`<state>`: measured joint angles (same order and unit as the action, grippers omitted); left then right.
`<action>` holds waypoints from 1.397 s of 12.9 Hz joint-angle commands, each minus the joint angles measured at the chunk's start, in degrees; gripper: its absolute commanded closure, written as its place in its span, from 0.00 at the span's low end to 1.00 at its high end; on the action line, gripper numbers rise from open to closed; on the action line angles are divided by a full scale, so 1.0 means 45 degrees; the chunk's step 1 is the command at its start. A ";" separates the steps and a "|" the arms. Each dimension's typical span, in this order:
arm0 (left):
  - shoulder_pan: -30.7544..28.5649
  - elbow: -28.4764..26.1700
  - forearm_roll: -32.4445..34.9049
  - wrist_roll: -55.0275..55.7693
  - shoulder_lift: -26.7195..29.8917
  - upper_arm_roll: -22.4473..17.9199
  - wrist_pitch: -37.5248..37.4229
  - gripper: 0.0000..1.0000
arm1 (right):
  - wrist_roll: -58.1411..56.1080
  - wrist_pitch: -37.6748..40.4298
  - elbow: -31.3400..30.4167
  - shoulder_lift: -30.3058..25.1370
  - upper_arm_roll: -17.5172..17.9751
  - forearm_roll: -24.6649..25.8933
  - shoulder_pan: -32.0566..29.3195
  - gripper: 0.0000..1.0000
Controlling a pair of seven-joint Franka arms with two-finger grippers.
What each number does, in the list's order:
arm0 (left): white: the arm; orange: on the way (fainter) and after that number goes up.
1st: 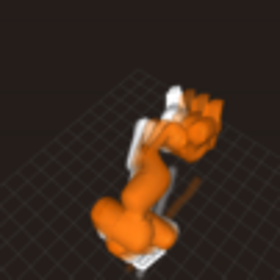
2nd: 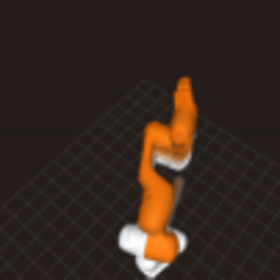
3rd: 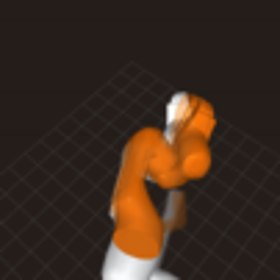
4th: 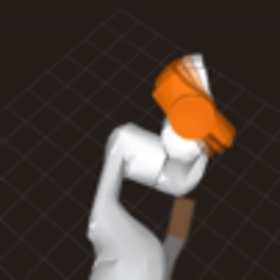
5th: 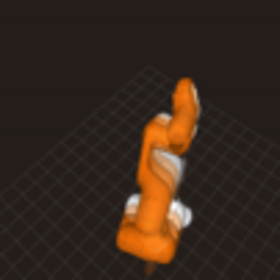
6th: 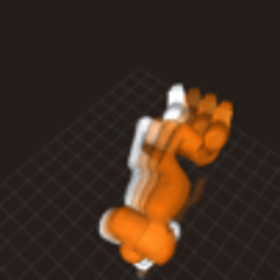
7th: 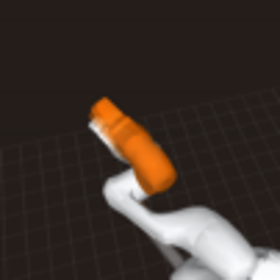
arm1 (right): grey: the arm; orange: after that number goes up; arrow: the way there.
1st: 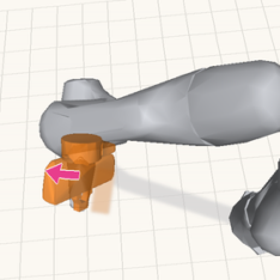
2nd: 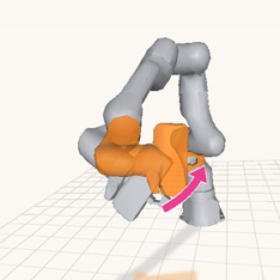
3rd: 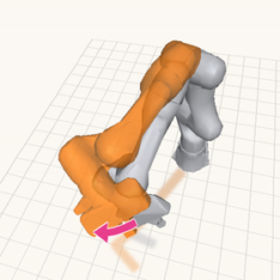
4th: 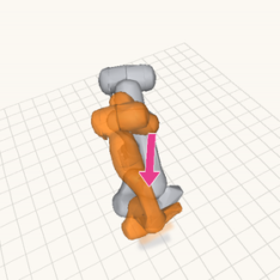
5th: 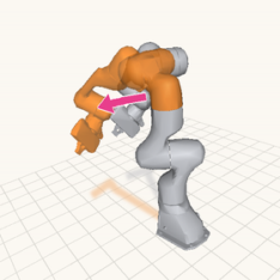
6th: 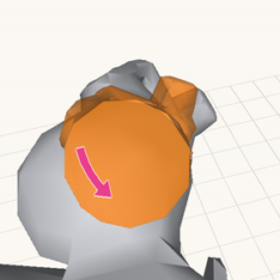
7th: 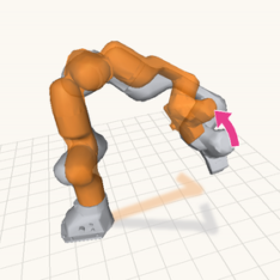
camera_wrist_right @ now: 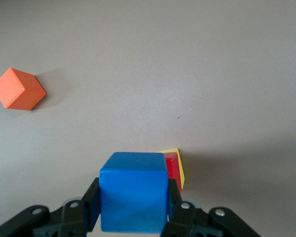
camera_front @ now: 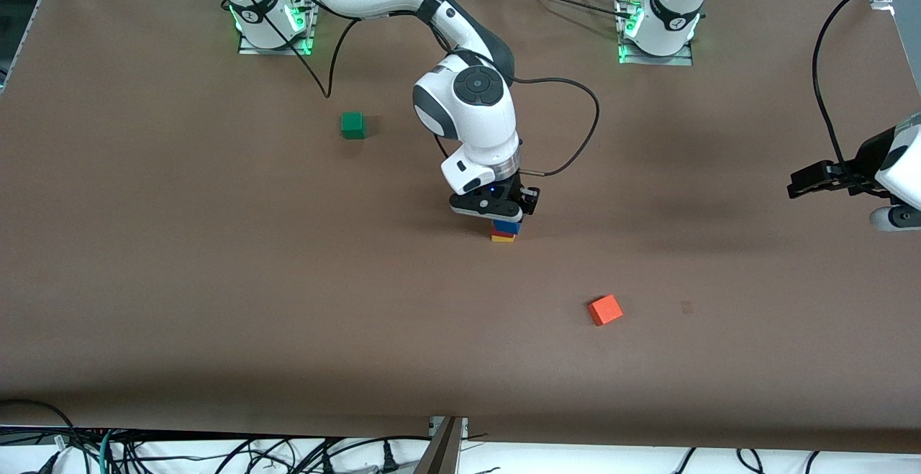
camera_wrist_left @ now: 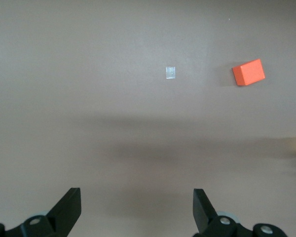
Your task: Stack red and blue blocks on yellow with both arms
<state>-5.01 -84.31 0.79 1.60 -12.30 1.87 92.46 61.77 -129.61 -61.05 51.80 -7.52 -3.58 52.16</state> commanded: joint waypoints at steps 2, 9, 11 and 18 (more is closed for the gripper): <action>0.0175 0.0181 -0.0254 -0.0336 -0.0137 -0.0045 0.0079 0.00 | 0.0160 0.0111 0.0343 0.0265 -0.0126 0.0248 0.0109 0.53; -0.0059 0.0162 -0.0292 -0.0531 -0.0138 -0.0064 0.0079 0.00 | 0.0179 0.0150 0.0343 0.0265 -0.0126 0.0229 0.0109 0.33; -0.0059 0.0162 -0.0292 -0.0531 -0.0138 -0.0064 0.0079 0.00 | 0.0179 0.0150 0.0343 0.0265 -0.0126 0.0229 0.0109 0.27; -0.0078 0.0181 -0.0312 -0.0512 -0.0138 -0.0084 0.0079 0.00 | -0.0191 0.2098 0.0441 -0.0785 -0.0243 0.0132 -0.0299 0.00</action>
<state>-5.00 -84.31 0.74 0.70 -12.60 1.60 92.65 61.72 -124.96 -59.64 51.54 -8.50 -3.39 52.02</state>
